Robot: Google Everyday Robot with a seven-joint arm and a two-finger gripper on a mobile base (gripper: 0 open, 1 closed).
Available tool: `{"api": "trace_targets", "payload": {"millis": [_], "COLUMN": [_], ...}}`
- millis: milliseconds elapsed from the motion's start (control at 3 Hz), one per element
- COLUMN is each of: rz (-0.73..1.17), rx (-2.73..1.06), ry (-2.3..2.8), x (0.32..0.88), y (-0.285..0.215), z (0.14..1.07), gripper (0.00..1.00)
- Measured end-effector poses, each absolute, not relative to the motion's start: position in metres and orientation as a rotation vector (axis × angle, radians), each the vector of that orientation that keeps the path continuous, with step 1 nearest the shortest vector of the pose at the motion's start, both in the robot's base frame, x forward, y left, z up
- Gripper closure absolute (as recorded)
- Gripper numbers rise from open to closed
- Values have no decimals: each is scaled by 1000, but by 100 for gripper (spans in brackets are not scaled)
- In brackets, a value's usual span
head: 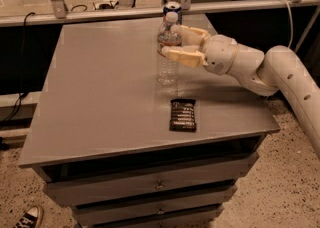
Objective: Place water bottle upright
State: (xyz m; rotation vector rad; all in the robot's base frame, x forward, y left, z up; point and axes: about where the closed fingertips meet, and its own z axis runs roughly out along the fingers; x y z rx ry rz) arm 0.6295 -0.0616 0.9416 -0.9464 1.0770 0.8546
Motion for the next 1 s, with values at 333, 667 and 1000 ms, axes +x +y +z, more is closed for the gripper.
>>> {"api": "trace_targets", "payload": {"millis": [333,667,1000], "rz": [853,839,804], "rx": [-946,-954,-977], "ry": [1087,1107,1158], "x": [628,625,615], "y": [-65,-74,-97], "z": [941,943,949], "gripper": [0,0,0]}}
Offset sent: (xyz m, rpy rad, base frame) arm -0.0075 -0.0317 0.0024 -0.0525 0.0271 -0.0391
